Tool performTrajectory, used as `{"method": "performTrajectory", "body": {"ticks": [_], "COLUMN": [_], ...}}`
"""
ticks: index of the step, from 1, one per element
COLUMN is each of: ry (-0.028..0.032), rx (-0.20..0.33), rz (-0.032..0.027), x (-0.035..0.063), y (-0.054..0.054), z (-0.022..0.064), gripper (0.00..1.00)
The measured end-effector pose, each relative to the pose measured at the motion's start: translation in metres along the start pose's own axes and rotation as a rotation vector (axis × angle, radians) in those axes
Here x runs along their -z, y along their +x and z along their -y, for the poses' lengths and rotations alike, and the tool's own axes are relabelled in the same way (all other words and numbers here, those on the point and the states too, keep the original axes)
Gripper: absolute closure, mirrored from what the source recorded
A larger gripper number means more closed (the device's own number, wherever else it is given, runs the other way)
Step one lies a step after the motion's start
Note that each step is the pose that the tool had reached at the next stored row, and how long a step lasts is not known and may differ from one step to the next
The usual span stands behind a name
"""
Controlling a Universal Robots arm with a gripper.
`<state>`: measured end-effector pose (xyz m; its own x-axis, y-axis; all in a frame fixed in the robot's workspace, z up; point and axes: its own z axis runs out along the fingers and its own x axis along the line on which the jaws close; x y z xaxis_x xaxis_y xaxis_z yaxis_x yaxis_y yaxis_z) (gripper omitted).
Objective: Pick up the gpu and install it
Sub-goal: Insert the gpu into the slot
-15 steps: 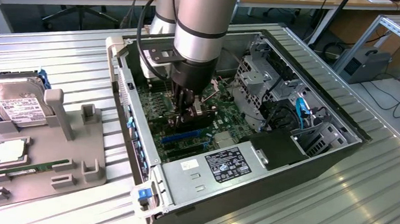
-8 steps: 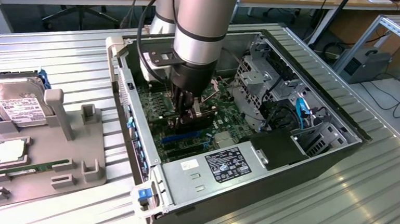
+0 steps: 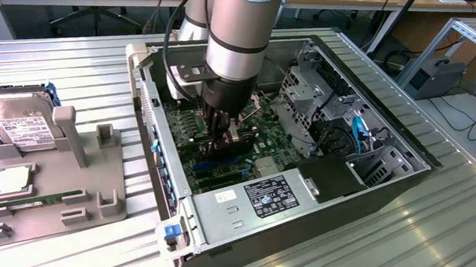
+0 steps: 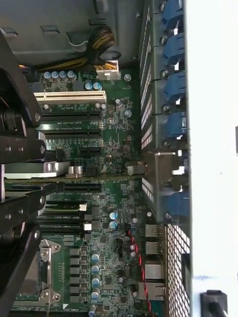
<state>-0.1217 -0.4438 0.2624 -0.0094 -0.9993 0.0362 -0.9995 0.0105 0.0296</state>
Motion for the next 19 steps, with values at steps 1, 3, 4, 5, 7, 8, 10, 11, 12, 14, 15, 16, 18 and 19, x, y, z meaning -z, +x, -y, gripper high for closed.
{"method": "performTrajectory", "body": {"ticks": [1, 3, 4, 5, 7, 8, 10, 11, 12, 14, 15, 16, 18, 19], "ry": [0.0, -0.0001, 0.0, 0.0, 0.0004, 0.0005, 0.001, 0.0011, 0.0012, 0.0016, 0.0015, 0.0015, 0.0013, 0.0012], "rx": [0.0, 0.0, 0.0, -0.001, -0.004, -0.006, -0.008, -0.009, -0.01, -0.011, -0.012, -0.013, -0.017, -0.02], "rz": [0.0003, 0.0005, 0.0007, 0.0008, 0.0011, 0.0011, 0.0014, 0.0012, 0.001, 0.0012, 0.0012, 0.0011, 0.0011, 0.0013], "x": [-0.0003, -0.0005, -0.0006, -0.0007, -0.0006, -0.0003, 0.0002, 0.0006, 0.001, 0.0013, 0.0013, 0.0014, 0.0013, 0.001], "y": [0.0, 0.0, 0.0, 0.0, 0.0001, 0.0001, 0.0001, 0.0001, 0.0001, 0.0001, 0.0001, 0.0001, 0.0003, 0.0004], "z": [-0.0002, -0.0004, -0.0005, -0.0006, -0.0007, -0.0008, -0.0008, -0.0009, -0.001, -0.001, -0.0011, -0.0012, -0.0015, -0.0017], "gripper": [0.73, 0.73, 0.73, 0.73, 0.73, 0.73, 0.73, 0.73, 0.73, 0.73, 0.73, 0.73, 0.73, 0.73]}}
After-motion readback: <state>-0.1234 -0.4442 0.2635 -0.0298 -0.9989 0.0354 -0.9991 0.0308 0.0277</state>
